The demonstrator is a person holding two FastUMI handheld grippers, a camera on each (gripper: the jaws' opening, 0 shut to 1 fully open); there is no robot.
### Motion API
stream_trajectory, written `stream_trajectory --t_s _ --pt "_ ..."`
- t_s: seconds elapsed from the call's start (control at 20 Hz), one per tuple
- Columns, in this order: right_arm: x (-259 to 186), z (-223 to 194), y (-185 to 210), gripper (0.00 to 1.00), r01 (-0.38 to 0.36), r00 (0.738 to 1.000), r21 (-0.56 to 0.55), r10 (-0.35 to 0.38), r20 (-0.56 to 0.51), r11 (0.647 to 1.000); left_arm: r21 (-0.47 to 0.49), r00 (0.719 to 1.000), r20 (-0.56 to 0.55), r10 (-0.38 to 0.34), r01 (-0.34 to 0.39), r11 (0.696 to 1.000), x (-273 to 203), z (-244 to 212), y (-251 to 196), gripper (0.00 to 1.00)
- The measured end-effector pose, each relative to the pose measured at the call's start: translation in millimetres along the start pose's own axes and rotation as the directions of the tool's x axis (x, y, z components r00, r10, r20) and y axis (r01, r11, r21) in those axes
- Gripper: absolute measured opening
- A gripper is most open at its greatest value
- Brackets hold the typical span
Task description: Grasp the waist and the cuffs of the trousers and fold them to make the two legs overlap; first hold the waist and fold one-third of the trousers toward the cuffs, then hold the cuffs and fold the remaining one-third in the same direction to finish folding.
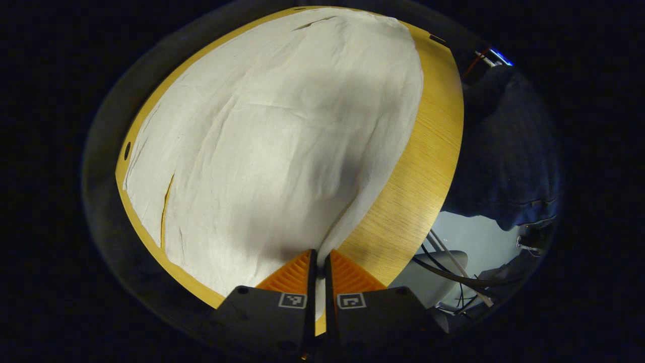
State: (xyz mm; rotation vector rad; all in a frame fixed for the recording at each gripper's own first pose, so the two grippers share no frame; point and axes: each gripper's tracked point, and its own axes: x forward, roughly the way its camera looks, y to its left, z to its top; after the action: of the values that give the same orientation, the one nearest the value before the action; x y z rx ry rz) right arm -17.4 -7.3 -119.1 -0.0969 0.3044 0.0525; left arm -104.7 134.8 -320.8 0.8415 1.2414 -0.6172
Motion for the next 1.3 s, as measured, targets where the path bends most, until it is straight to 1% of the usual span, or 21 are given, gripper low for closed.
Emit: stream_trajectory --t_s 0.05,0.1,0.2,0.3,0.4,0.5,0.55,0.6,0.65,0.75,0.85,0.9,0.95,1.0,1.1,1.3 --pt "2 -1 -1 0.95 -0.011 1.000 -0.007 0.011 -0.006 1.000 -0.008 1.000 0.004 -0.004 0.004 1.000 1 1 1 0.00" --pt "5 -5 -3 0.97 -0.026 1.000 -0.022 0.026 -0.016 0.999 -0.012 1.000 0.003 -0.006 0.006 1.000 1 2 2 0.00" --pt "12 -16 -7 0.96 -0.066 0.997 -0.072 0.062 -0.052 0.995 -0.016 1.000 -0.003 -0.008 0.008 1.000 1 2 2 0.00" --pt "16 -28 -13 0.98 -0.125 0.989 -0.127 0.113 -0.096 0.984 -0.009 1.000 -0.006 -0.014 0.014 1.000 0 2 2 0.00" --pt "20 -46 -21 0.98 -0.197 0.972 -0.184 0.167 -0.165 0.963 -0.017 1.000 -0.016 -0.024 0.023 1.000 2 3 2 0.00" --pt "23 -62 -27 0.98 -0.271 0.948 -0.222 0.220 -0.228 0.937 -0.037 0.999 -0.025 -0.034 0.033 0.999 2 3 1 0.00" --pt "25 -74 -32 0.98 -0.306 0.932 -0.248 0.237 -0.273 0.919 -0.045 0.999 -0.027 -0.037 0.035 0.998 2 4 1 0.00" --pt "24 -89 -36 0.98 -0.346 0.913 -0.277 0.255 -0.317 0.896 -0.054 0.999 -0.029 -0.037 0.036 0.998 2 2 3 0.00" --pt "24 -108 -40 0.98 -0.391 0.887 -0.301 0.270 -0.374 0.870 -0.059 0.999 -0.033 -0.036 0.034 0.998 2 3 3 0.00" --pt "17 -146 -53 0.99 -0.483 0.821 -0.345 0.280 -0.498 0.805 -0.064 0.999 -0.039 -0.027 0.024 0.998 1 3 2 0.00" --pt "17 -178 -63 0.99 -0.563 0.755 -0.382 0.269 -0.597 0.733 -0.071 0.999 -0.046 -0.014 0.011 0.997 2 4 3 0.00" --pt "16 -188 -68 0.98 -0.593 0.730 -0.398 0.261 -0.631 0.700 -0.077 0.999 -0.050 -0.008 0.004 0.997 2 2 3 0.00" --pt "16 -197 -67 0.98 -0.620 0.707 -0.396 0.263 -0.657 0.677 -0.086 0.999 -0.053 -0.002 -0.003 0.996 2 3 3 0.00" --pt "17 -207 -69 0.98 -0.645 0.682 -0.389 0.265 -0.682 0.658 -0.095 0.998 -0.058 0.003 -0.008 0.995 2 3 3 0.00" --pt "19 -216 -72 0.98 -0.682 0.642 -0.378 0.264 -0.720 0.627 -0.109 0.998 -0.067 0.010 -0.018 0.994 2 3 3 0.00" --pt "20 -237 -80 0.98 -0.737 0.561 -0.350 0.234 -0.794 0.578 -0.126 0.996 -0.082 0.024 -0.034 0.991 2 2 3 0.00"
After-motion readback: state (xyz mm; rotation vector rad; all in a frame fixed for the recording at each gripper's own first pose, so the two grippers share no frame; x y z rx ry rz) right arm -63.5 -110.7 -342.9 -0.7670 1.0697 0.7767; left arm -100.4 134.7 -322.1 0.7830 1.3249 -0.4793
